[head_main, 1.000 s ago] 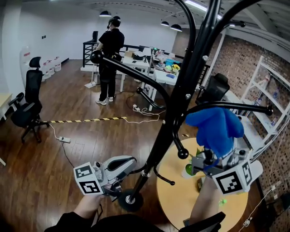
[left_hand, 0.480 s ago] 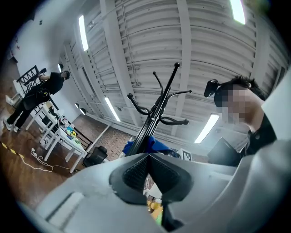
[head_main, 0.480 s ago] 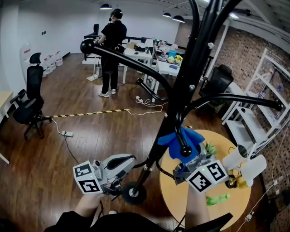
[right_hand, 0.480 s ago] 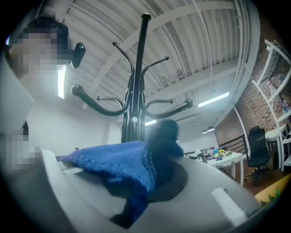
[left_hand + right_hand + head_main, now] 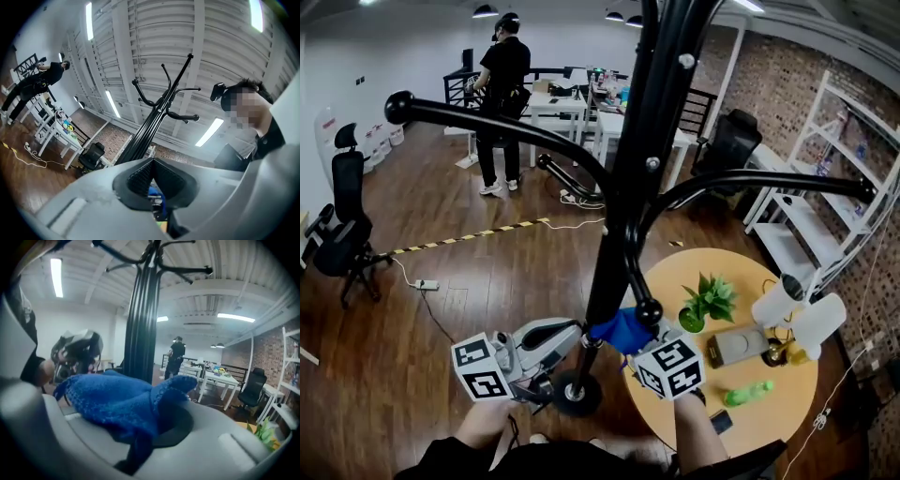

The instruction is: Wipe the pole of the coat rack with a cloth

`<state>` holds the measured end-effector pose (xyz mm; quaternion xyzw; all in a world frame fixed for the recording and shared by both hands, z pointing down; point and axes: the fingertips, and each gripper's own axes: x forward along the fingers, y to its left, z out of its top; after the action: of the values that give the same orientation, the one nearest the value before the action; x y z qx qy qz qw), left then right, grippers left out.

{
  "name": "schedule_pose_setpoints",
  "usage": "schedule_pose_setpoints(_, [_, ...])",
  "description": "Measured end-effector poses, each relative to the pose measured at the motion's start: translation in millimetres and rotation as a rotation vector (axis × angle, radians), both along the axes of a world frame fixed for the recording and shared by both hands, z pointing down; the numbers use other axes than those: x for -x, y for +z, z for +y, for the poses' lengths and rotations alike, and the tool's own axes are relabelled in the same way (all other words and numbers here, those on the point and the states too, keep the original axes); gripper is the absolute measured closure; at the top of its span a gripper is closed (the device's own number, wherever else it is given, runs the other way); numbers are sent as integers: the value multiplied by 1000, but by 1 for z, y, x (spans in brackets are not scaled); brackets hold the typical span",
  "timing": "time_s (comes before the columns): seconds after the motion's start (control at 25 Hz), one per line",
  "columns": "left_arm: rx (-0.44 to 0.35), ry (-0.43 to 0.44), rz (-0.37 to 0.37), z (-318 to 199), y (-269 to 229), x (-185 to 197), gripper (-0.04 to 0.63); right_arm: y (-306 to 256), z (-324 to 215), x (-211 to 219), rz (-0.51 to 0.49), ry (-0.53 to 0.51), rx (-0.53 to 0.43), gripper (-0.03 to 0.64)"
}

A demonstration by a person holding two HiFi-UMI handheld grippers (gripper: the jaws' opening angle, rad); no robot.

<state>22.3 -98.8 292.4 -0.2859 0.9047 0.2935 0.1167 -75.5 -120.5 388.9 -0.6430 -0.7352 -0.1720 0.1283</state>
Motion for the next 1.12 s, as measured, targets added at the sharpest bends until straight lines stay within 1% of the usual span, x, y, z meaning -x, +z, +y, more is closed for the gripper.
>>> schedule_pose_setpoints(0.08, [-5,14,-1,-2,0,5,594,26,-6,-8,-32,-38,-122,597])
schedule_pose_setpoints(0.12, [-7,20,-4,-3,0,7,594,35,-10,-11,-44,-52,-167,597])
schedule_pose_setpoints(0.16, [-8,26,-8,-4,-1,10,594,41,-14,-12,-52,-58,-197,597])
schedule_pose_setpoints(0.24, [-12,37,-13,-7,-1,16,594,46,-27,-10,-42,-45,-211,597])
schedule_pose_setpoints(0.4, [-25,51,-19,-10,0,26,594,36,-62,0,34,4,-175,597])
schedule_pose_setpoints(0.56, [-30,53,-25,-9,-1,33,594,30,-74,3,90,5,-136,597])
schedule_pose_setpoints(0.68, [-30,50,-26,-7,0,36,594,34,-65,4,101,-7,-126,597])
schedule_pose_setpoints(0.84, [-25,23,-30,3,-2,34,594,38,-42,1,92,-63,-113,597])
schedule_pose_setpoints(1.0, [-28,-10,-30,14,0,26,594,36,-18,-6,122,-101,-42,597])
schedule_pose_setpoints(1.12, [-28,-47,-31,26,0,19,594,25,-5,-5,99,-91,22,597])
